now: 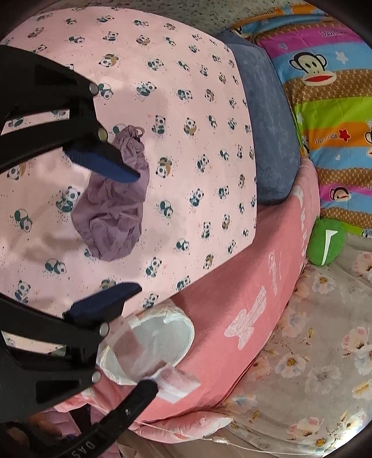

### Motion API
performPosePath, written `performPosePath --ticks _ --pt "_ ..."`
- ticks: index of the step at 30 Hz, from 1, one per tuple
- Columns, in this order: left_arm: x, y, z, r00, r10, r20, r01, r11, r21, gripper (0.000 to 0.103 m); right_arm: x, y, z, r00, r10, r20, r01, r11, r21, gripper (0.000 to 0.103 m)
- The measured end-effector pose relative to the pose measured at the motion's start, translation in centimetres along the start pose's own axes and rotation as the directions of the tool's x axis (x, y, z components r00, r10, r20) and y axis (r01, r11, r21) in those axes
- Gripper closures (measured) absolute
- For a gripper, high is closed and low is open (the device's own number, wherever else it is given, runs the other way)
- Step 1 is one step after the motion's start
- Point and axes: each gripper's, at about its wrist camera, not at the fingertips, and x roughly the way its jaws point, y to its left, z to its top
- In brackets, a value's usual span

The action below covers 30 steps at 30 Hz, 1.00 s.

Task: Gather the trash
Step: 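Carry the purple cloth with the left gripper while the right gripper carries the packet over the bin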

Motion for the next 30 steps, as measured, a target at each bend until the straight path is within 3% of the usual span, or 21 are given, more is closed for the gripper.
performPosePath --ticks 6,13,17,21,23,25,27,30 --pt "3.3 1.7 -1.4 0.996 0.029 -0.087 -0.030 0.999 -0.012 0.023 0.0 -1.1 -0.3 1.000 -0.005 -0.014 0.005 1.000 0.025 0.096" --pt "7.7 2.0 -2.2 0.982 0.067 -0.176 -0.070 0.998 -0.007 0.023 1.2 -1.7 -0.5 0.999 -0.022 -0.044 0.023 0.999 0.032 0.096" --pt "9.3 1.9 -2.5 0.975 0.055 -0.216 -0.058 0.998 -0.008 0.024 2.5 -1.8 -0.9 0.997 -0.033 -0.072 0.035 0.999 0.035 0.096" --pt "10.4 1.6 -3.1 0.962 -0.005 -0.272 -0.002 1.000 -0.026 0.050 3.3 -2.0 -1.1 0.995 -0.034 -0.090 0.038 0.998 0.040 0.096" --pt "10.4 1.2 -3.4 0.963 0.001 -0.269 -0.003 1.000 -0.008 0.060 3.7 -2.1 -1.2 0.995 -0.034 -0.098 0.039 0.998 0.041 0.096" --pt "10.3 0.8 -3.7 0.960 -0.021 -0.279 0.022 1.000 0.003 0.081 4.0 -2.0 -1.3 0.994 -0.034 -0.102 0.038 0.998 0.041 0.096" --pt "10.2 0.4 -3.9 0.955 -0.052 -0.293 0.055 0.998 0.001 0.094 4.3 -1.9 -1.4 0.994 -0.032 -0.106 0.036 0.999 0.041 0.096" --pt "9.5 -0.5 -4.0 0.957 -0.061 -0.283 0.069 0.997 0.017 0.095 4.3 -1.7 -1.5 0.994 -0.028 -0.103 0.032 0.999 0.038 0.096"
